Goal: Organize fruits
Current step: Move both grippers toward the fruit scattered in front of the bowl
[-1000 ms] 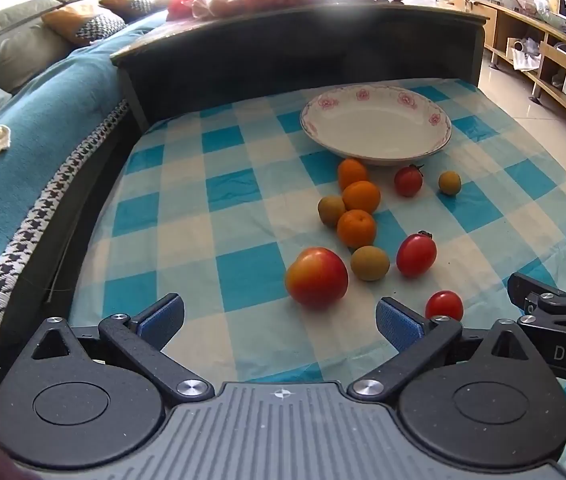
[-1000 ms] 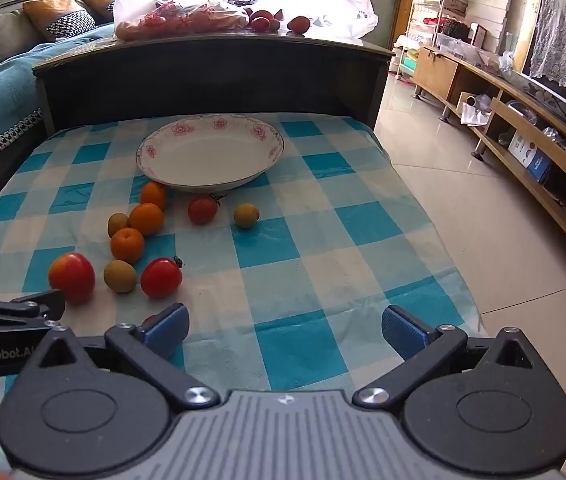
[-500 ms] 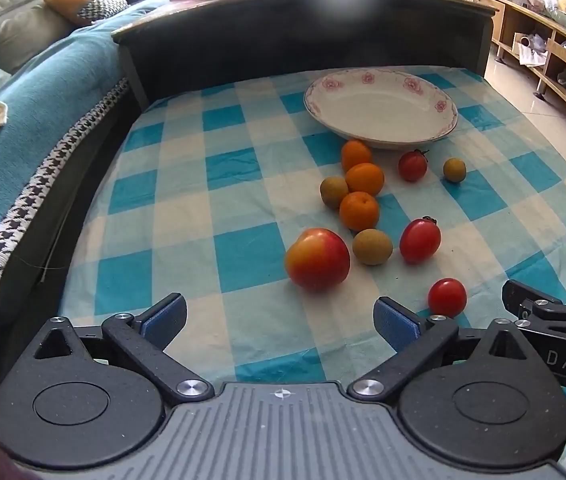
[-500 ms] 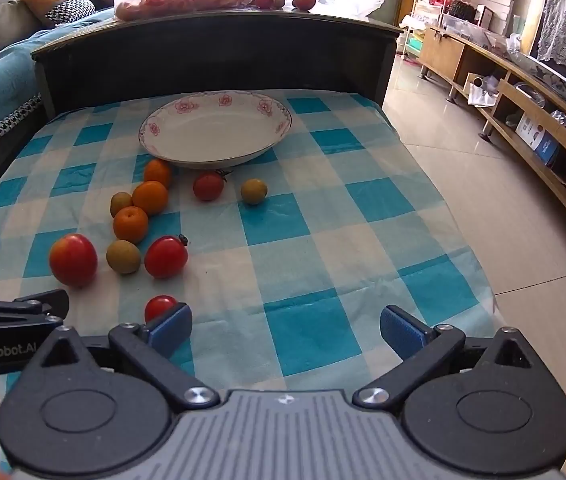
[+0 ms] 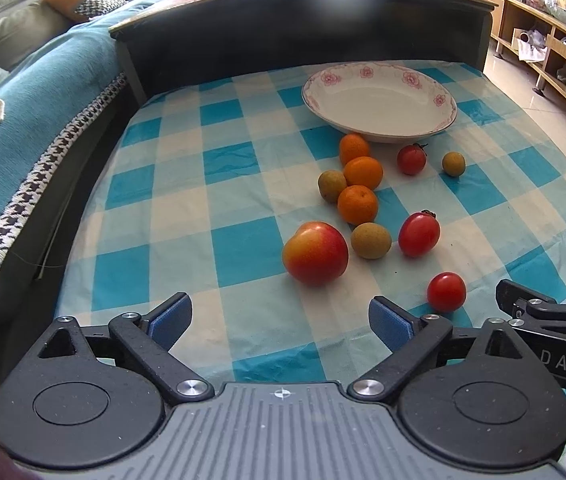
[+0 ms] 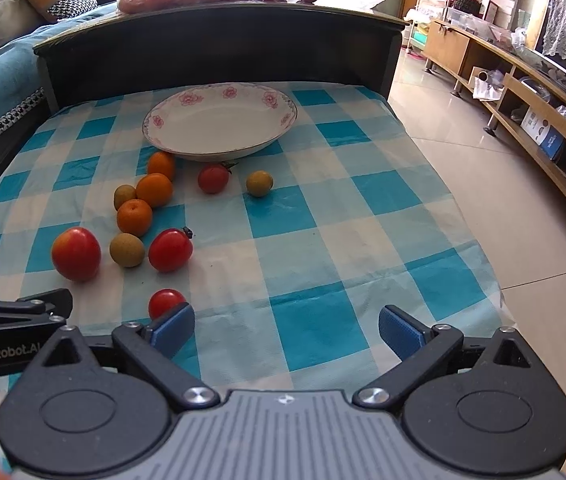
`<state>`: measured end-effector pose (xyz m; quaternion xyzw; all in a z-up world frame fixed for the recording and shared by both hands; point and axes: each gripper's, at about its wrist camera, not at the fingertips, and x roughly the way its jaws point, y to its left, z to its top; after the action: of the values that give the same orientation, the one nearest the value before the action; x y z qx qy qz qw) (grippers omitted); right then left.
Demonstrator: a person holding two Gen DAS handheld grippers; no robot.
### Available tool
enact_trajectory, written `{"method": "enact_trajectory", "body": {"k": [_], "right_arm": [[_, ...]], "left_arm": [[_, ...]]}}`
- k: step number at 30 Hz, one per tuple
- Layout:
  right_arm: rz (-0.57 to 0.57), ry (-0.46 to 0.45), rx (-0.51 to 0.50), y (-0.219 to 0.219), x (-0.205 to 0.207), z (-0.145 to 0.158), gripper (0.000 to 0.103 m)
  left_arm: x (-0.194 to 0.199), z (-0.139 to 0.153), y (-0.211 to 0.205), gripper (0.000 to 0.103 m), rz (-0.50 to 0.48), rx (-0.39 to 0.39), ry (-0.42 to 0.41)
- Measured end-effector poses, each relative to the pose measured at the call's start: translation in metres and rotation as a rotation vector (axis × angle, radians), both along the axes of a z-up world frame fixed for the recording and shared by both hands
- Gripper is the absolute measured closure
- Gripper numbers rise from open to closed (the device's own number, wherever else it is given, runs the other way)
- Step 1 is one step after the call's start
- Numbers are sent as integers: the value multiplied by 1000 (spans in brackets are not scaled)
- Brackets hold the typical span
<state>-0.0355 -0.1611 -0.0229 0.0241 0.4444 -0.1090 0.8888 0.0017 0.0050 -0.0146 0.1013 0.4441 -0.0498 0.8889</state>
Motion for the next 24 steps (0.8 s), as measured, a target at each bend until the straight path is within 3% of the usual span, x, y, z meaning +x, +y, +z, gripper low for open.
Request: {"method": "enact_trajectory", "body": {"k": [24], "right_arm": [[31,7,5,4,2,-2,10]], "left_arm": [[1,-2,-1,10,-4,7,10]]}}
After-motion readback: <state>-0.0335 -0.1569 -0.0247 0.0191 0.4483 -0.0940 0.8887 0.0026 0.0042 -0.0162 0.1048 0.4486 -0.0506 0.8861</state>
